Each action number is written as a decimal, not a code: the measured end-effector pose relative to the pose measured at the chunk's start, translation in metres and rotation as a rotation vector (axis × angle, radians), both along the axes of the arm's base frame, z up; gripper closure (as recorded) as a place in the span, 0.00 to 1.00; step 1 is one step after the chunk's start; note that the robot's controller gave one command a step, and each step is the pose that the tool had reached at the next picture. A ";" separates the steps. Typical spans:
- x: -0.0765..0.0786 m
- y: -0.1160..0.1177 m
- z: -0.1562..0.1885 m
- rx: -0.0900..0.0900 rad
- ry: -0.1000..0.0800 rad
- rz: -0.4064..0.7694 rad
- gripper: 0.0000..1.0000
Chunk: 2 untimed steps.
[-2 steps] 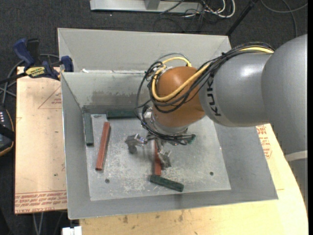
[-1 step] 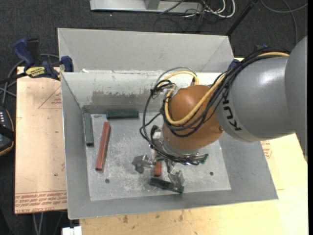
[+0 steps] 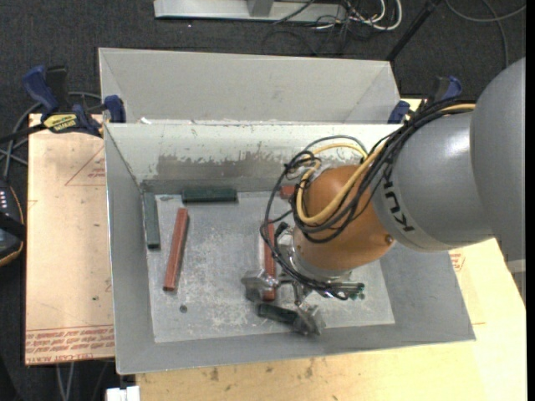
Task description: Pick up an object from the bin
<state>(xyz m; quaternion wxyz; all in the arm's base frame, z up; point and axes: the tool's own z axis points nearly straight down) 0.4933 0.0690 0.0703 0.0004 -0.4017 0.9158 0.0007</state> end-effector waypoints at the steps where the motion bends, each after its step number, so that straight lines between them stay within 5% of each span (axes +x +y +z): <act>1: 0.003 0.001 0.004 0.001 -0.009 0.000 1.00; 2: 0.009 0.009 0.167 0.001 -0.011 0.019 1.00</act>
Offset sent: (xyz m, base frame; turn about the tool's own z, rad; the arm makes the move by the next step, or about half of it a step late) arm 0.0000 0.0000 0.0000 0.0000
